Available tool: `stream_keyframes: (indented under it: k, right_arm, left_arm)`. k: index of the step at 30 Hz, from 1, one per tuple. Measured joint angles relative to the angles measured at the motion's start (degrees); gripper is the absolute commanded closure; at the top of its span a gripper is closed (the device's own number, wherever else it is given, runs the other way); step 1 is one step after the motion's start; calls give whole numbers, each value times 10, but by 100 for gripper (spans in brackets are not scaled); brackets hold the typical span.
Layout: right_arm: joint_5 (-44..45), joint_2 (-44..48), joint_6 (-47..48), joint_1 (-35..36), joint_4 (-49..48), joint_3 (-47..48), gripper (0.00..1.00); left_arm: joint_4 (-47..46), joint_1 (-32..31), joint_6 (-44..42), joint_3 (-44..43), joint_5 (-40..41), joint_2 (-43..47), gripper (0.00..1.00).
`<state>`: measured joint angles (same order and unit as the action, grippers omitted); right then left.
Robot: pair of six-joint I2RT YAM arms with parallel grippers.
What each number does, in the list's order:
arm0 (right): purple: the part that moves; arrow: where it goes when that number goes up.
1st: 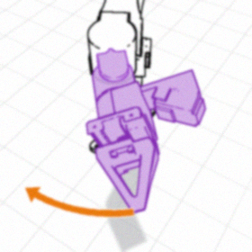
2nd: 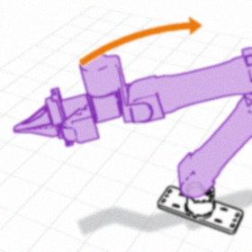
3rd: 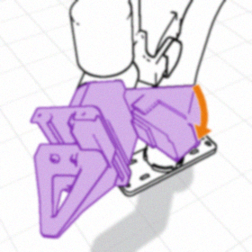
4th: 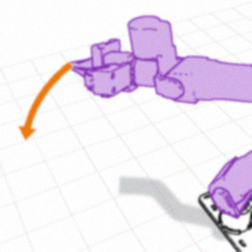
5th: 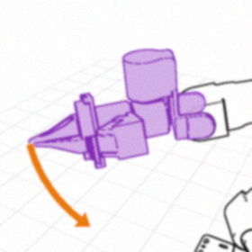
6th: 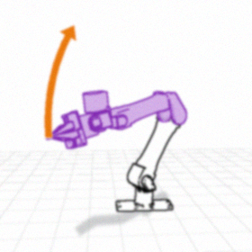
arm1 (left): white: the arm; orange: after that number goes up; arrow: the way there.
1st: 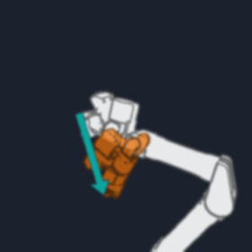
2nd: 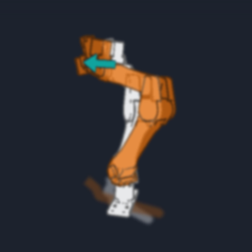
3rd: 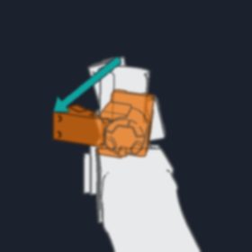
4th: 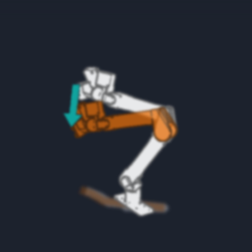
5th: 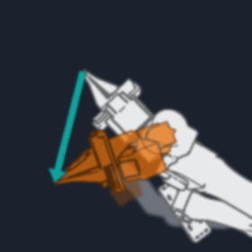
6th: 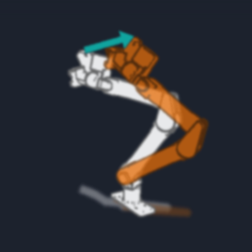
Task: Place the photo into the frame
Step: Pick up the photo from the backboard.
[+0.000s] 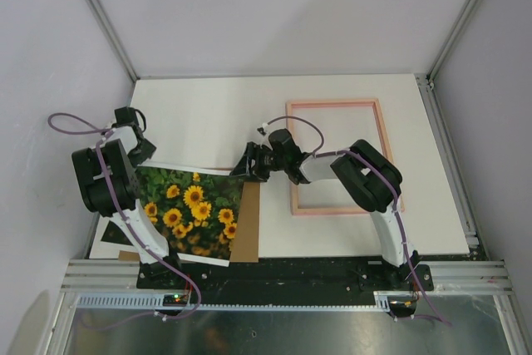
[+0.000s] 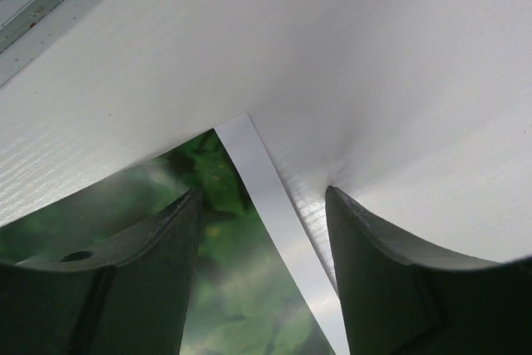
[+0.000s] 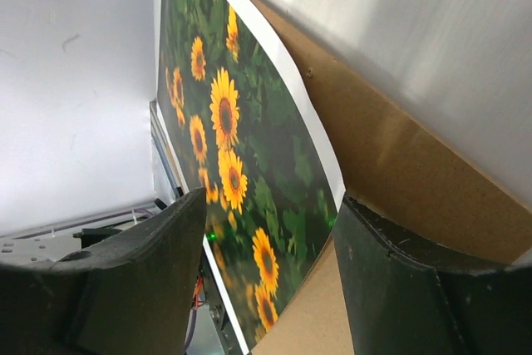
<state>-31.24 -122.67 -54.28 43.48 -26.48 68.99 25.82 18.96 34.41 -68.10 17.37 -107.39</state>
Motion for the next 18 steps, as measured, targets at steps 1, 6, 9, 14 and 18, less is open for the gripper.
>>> stream_keyframes:
  k: [1, 6, 9, 14, 18]
  right_arm:
    - [-2, 0, -2, 0, -2, 0, 37]
    - [-5, 0, -9, 1, -18, -1, 41]
    - [-6, 0, -15, 4, -28, -1, 42]
    - [-5, -6, -17, 13, -48, -1, 46]
    - [1, -23, -17, 23, -53, -1, 47]
  left_arm:
    - [0, 0, 0, 0, 0, 0, 36]
    - [0, 0, 0, 0, 0, 0, 36]
    - [0, -1, 0, 0, 0, 0, 36]
    - [0, -1, -1, 0, 0, 0, 36]
    - [0, -2, -3, 0, -1, 0, 36]
